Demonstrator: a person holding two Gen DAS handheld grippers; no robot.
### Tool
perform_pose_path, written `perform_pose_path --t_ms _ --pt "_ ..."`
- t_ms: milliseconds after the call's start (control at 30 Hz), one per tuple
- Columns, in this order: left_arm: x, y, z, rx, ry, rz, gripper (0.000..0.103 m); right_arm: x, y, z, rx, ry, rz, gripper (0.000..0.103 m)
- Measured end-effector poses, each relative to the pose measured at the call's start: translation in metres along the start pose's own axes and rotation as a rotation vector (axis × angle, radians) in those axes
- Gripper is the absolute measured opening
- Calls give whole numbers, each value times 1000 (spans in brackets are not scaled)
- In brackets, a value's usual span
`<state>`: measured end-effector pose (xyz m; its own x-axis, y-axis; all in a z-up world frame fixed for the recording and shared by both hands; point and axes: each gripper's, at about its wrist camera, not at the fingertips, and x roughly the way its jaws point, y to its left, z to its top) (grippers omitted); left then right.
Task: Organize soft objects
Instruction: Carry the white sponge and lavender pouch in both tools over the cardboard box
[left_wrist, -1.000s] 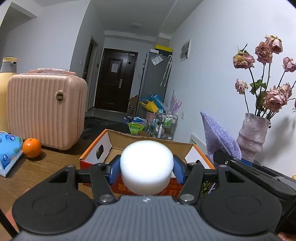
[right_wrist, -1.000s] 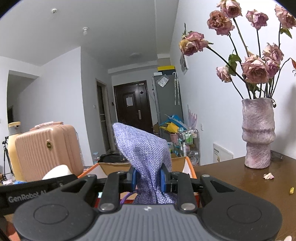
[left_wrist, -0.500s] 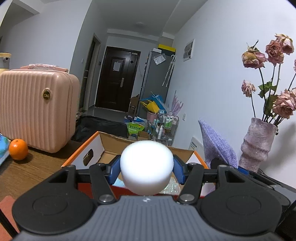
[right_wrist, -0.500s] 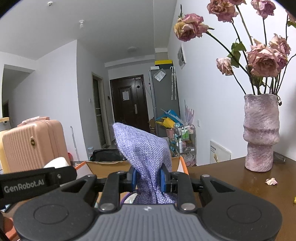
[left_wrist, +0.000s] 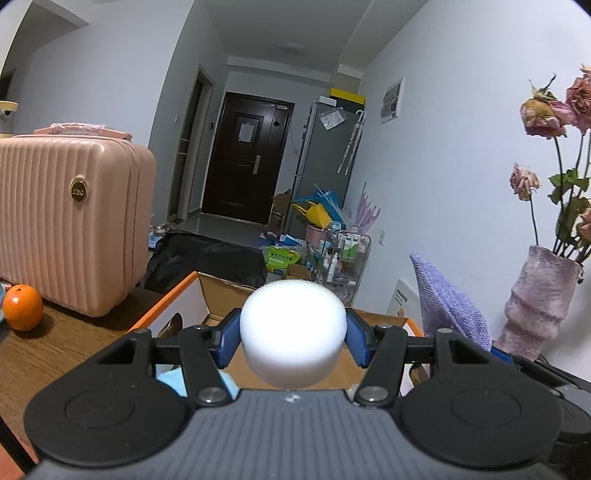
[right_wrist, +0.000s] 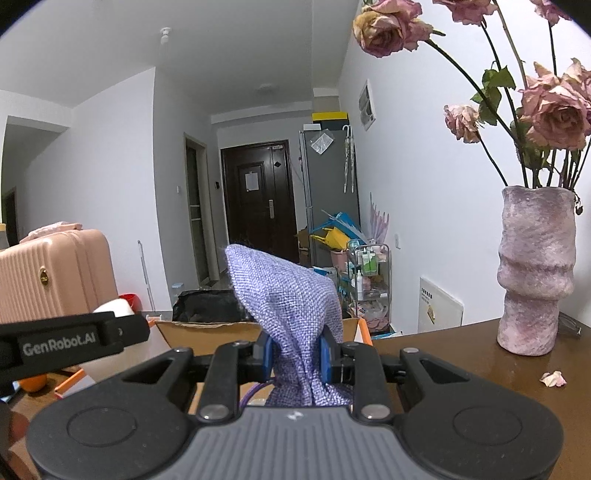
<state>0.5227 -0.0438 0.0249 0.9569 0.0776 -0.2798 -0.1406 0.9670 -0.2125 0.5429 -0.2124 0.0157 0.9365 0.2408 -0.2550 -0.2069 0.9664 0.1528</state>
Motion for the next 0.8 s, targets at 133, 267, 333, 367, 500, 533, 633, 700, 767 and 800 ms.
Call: perform_pose_path --t_ms 133,267,333,367,500,533,633,700,767,800 --pt "10 0 3 -5 -2 17 59 4 -1 5 16 -14 7 23" --pt "17 -3 4 4 -3 39 59 10 -2 10 37 -21 17 23" --pt "22 -4 4 7 -1 46 59 15 -2 12 41 -25 17 23" --pt "24 -5 4 8 1 50 59 17 -2 13 43 -24 18 23" --pt "30 -6 3 11 11 62 59 29 -2 17 50 -9 21 24" --pt "32 -6 3 10 15 65 59 31 -2 17 51 -4 21 23" --pt "36 -6 1 10 27 79 59 39 -2 17 50 16 21 24" --pt "41 -6 0 12 39 88 59 44 -2 16 51 27 21 24" --pt "44 -7 -1 15 50 96 59 47 0 14 48 41 19 23" --pt "46 -7 -2 17 57 102 59 50 0 13 45 50 16 24"
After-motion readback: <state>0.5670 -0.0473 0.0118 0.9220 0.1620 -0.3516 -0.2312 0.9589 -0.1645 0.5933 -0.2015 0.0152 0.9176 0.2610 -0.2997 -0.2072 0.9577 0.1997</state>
